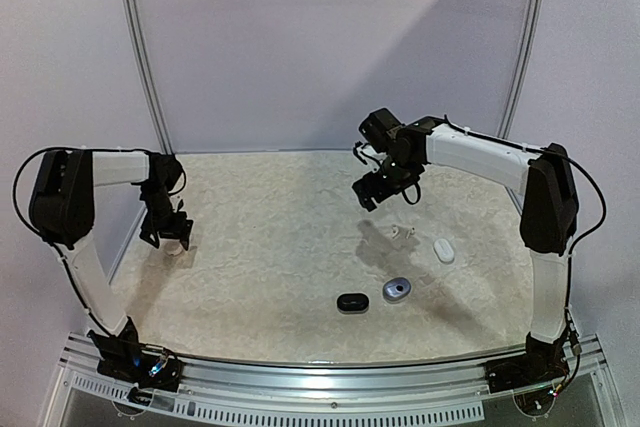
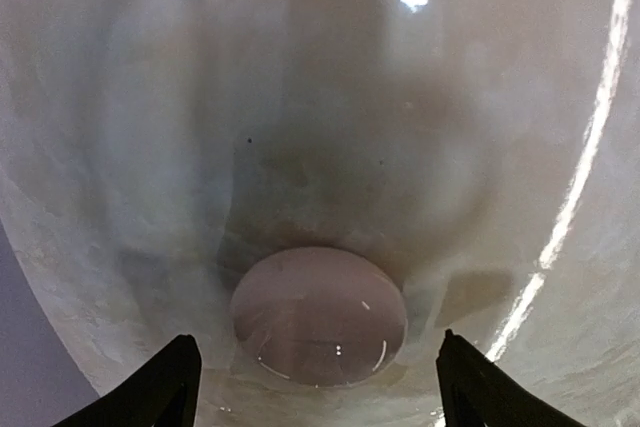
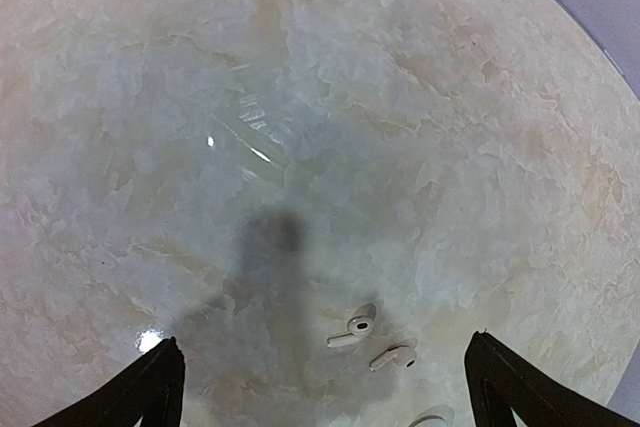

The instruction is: Insert the wireless bluetooth earbuds into the charging case

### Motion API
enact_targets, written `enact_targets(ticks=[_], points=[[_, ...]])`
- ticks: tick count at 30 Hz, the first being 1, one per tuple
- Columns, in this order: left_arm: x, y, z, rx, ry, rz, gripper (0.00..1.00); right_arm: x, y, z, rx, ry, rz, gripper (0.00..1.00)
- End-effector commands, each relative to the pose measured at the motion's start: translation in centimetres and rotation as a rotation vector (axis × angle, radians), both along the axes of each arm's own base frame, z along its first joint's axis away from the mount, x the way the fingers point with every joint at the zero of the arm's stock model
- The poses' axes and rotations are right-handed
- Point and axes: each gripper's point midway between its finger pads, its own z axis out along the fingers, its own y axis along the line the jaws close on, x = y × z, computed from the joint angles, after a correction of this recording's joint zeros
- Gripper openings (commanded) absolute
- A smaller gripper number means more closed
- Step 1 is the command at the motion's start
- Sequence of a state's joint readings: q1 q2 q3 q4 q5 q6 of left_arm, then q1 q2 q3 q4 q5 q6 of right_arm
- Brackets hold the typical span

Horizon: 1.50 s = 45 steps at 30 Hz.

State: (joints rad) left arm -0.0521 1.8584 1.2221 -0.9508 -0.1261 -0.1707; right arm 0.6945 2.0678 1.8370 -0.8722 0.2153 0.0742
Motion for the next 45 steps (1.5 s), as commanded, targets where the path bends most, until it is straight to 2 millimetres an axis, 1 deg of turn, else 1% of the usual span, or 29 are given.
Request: enact_targets(ticks=[1, 6, 10, 12, 14, 17, 21, 22, 23, 25, 26, 27, 30, 31, 33, 34, 35, 36, 37, 38, 40, 42, 43, 44, 45], points=[[0.6, 0.0, -1.8, 0.010, -0.013, 0.037, 0.82, -0.7, -0.8, 1.0, -0.019, -0.008, -0.018, 0.99], [1.2, 0.2, -2.5, 0.017, -0.014, 0.040, 0.77, -0.9, -0.9, 0.9, -0.027, -0.005, -0.020, 0.99], [0.8, 0.3, -3.1, 0.024, -0.001, 0.040, 0.68, -0.9, -1.1, 0.9, -0.037, -0.005, -0.023, 0.99], [0.7, 0.5, -3.4, 0.034, 0.006, 0.042, 0.58, -0.9, -1.2, 0.9, -0.037, -0.005, -0.024, 0.99], [0.5, 0.5, -3.5, 0.036, 0.014, 0.042, 0.50, -0.9, -1.2, 1.0, -0.038, -0.005, -0.024, 0.99], [0.5, 0.5, -3.2, 0.033, 0.011, 0.042, 0.32, -1.0, -1.3, 1.1, -0.044, -0.009, -0.024, 0.99], [1.0, 0.1, -2.1, 0.013, -0.015, 0.035, 0.08, -0.9, -1.7, 1.3, -0.055, -0.020, -0.037, 0.99], [1.2, -0.1, -1.6, 0.002, -0.024, 0.026, 0.00, -0.8, -1.8, 1.5, -0.053, -0.028, -0.044, 0.99], [1.4, -0.4, -1.1, -0.008, -0.034, 0.014, 0.00, -0.6, -1.9, 1.6, -0.053, -0.040, -0.052, 0.99], [1.9, -1.4, 0.4, -0.034, -0.062, -0.032, 0.00, -0.1, -2.1, 2.3, -0.043, -0.086, -0.076, 0.99], [2.4, -2.0, 1.4, -0.045, -0.083, -0.069, 0.00, 0.1, -2.6, 2.5, -0.041, -0.110, -0.095, 0.99], [2.7, -2.7, 2.4, -0.052, -0.102, -0.107, 0.00, 0.3, -2.9, 3.4, -0.028, -0.145, -0.113, 0.99], [3.4, -5.0, 5.9, -0.059, -0.157, -0.256, 0.00, 1.2, -3.5, 5.1, 0.034, -0.223, -0.153, 0.99], [3.6, -6.0, 7.2, -0.063, -0.179, -0.314, 0.00, 1.3, -3.7, 6.1, 0.068, -0.251, -0.165, 0.99], [3.5, -8.5, 10.1, -0.059, -0.228, -0.476, 0.00, 1.6, -3.9, 7.2, 0.140, -0.297, -0.185, 0.99], [3.3, -9.6, 11.5, -0.046, -0.256, -0.557, 0.00, 1.5, -3.8, 8.5, 0.205, -0.330, -0.186, 0.99], [2.9, -11.0, 13.1, -0.029, -0.292, -0.659, 0.00, 1.4, -3.5, 9.1, 0.260, -0.355, -0.180, 0.99], [2.5, -12.4, 14.6, -0.008, -0.330, -0.761, 0.00, 1.1, -3.3, 10.3, 0.324, -0.381, -0.172, 0.99], [2.1, -13.8, 16.2, 0.014, -0.382, -0.858, 0.00, 0.9, -2.7, 11.2, 0.381, -0.400, -0.152, 0.99], [1.7, -15.2, 17.7, 0.036, -0.436, -0.951, 0.00, 0.1, -1.9, 12.8, 0.463, -0.412, -0.109, 0.98], [0.6, -18.0, 20.5, 0.063, -0.562, -1.125, 0.00, -1.2, -0.2, 14.8, 0.586, -0.409, -0.036, 0.92], [-0.6, -20.9, 22.8, 0.102, -0.707, -1.300, 0.00, -2.5, 1.7, 16.6, 0.682, -0.397, 0.016, 0.86], [-1.2, -22.6, 24.3, 0.132, -0.823, -1.398, 0.00, -3.6, 3.2, 17.3, 0.737, -0.374, 0.064, 0.85], [-1.8, -24.1, 24.7, 0.144, -0.896, -1.470, 0.00, -4.7, 4.7, 17.9, 0.782, -0.356, 0.120, 0.84], [-2.5, -25.5, 26.0, 0.151, -1.005, -1.523, 0.00, -5.9, 6.3, 18.5, 0.828, -0.341, 0.175, 0.84]])
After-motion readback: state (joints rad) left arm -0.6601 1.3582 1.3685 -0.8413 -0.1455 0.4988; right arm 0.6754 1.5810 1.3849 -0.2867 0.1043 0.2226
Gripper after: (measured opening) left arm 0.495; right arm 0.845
